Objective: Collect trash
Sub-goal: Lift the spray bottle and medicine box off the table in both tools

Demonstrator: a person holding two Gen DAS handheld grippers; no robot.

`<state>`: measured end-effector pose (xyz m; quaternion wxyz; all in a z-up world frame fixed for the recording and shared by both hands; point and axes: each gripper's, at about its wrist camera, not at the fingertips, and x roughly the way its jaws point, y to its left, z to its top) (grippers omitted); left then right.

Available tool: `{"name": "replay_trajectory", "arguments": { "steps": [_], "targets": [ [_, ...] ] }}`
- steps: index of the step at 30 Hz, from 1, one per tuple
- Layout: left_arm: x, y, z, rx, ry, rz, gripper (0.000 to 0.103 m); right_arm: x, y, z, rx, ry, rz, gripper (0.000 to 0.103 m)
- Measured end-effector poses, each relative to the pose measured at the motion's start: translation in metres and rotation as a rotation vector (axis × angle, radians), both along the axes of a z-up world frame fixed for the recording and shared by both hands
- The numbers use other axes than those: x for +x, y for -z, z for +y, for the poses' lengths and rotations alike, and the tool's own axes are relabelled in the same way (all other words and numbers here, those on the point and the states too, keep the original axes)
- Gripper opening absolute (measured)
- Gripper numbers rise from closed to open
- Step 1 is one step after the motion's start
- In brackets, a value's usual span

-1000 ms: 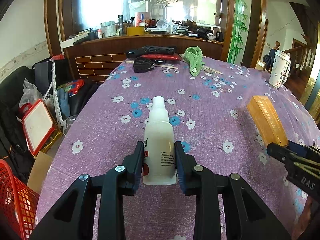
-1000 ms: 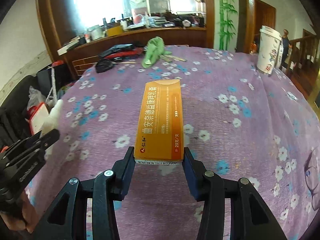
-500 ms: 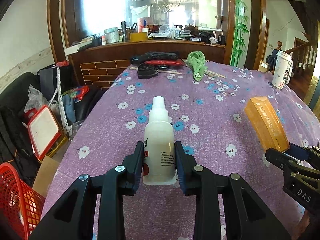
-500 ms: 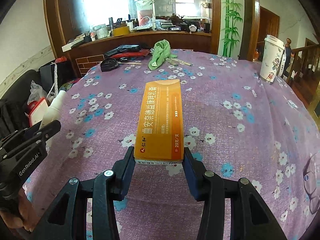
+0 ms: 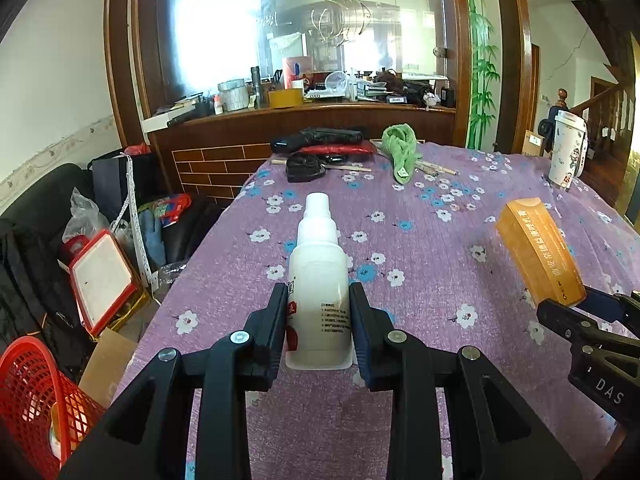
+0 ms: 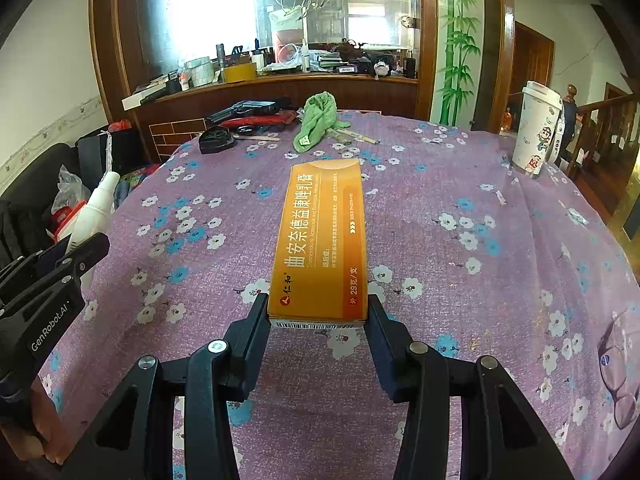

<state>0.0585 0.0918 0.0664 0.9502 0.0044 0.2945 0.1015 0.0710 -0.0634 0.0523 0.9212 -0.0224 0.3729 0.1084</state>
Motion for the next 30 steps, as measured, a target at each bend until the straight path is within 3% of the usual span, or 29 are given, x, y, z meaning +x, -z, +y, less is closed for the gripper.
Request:
{"name": "replay_trajectory", "arguments": {
  "steps": [19, 30],
  "targets": [
    [-0.01, -0.009, -0.005, 0.041, -0.017, -0.082, 0.029, -0.004, -0.011, -0.002, 0.019, 0.019, -0.041, 0.05],
    [-0.03, -0.03, -0.016, 0.028, 0.002, -0.095, 0.029, -0.048, -0.057, -0.012, 0.056, 0.024, -0.099, 0.05]
  ]
}}
